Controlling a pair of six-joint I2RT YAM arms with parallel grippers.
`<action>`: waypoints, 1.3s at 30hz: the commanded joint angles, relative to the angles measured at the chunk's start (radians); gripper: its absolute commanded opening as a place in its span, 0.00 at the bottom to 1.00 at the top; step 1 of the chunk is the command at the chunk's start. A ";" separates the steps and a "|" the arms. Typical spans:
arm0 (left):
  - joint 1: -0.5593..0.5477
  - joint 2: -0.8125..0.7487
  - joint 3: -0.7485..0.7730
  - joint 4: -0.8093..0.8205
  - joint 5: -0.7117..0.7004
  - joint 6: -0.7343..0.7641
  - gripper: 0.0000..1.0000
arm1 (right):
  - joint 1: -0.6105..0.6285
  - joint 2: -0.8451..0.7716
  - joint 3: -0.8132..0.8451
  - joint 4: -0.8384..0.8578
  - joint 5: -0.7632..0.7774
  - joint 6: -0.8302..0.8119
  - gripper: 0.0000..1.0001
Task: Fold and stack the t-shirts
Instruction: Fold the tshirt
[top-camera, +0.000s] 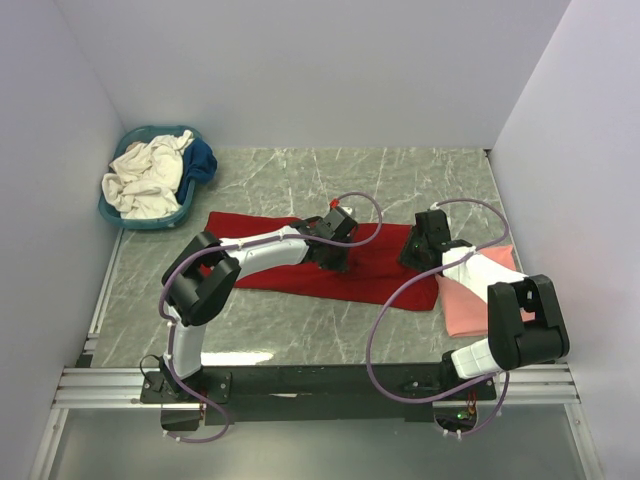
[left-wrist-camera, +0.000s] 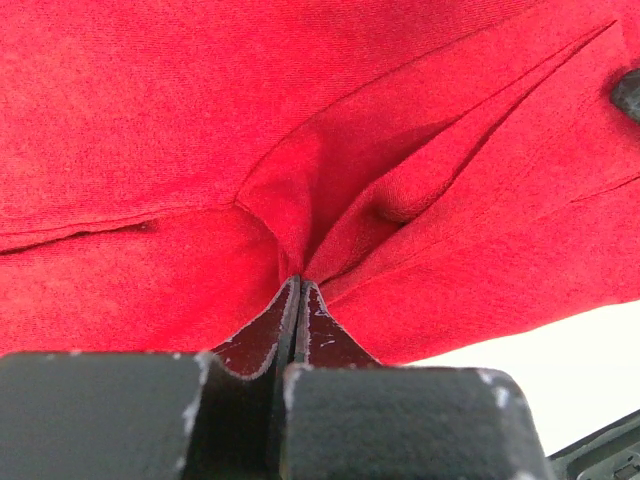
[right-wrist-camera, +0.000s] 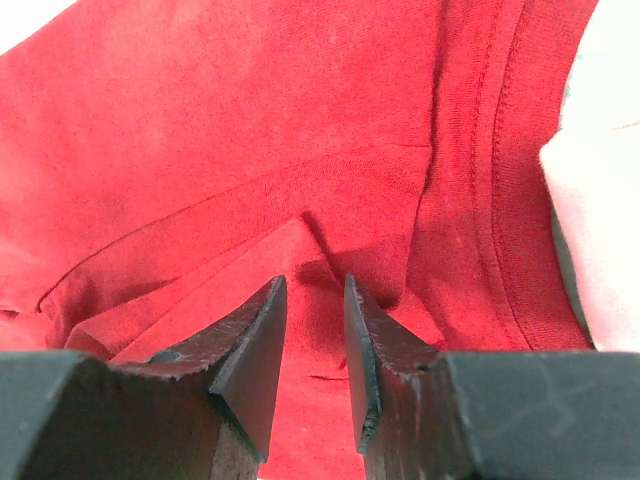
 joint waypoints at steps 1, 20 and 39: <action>-0.007 -0.035 -0.002 -0.010 -0.021 -0.001 0.01 | -0.008 0.001 0.020 0.025 0.026 -0.011 0.37; -0.007 -0.048 0.005 -0.018 -0.032 0.003 0.01 | -0.008 -0.111 -0.052 0.006 -0.055 -0.013 0.06; -0.007 -0.059 0.013 -0.016 -0.039 0.009 0.01 | -0.033 -0.154 -0.050 -0.044 -0.043 -0.030 0.38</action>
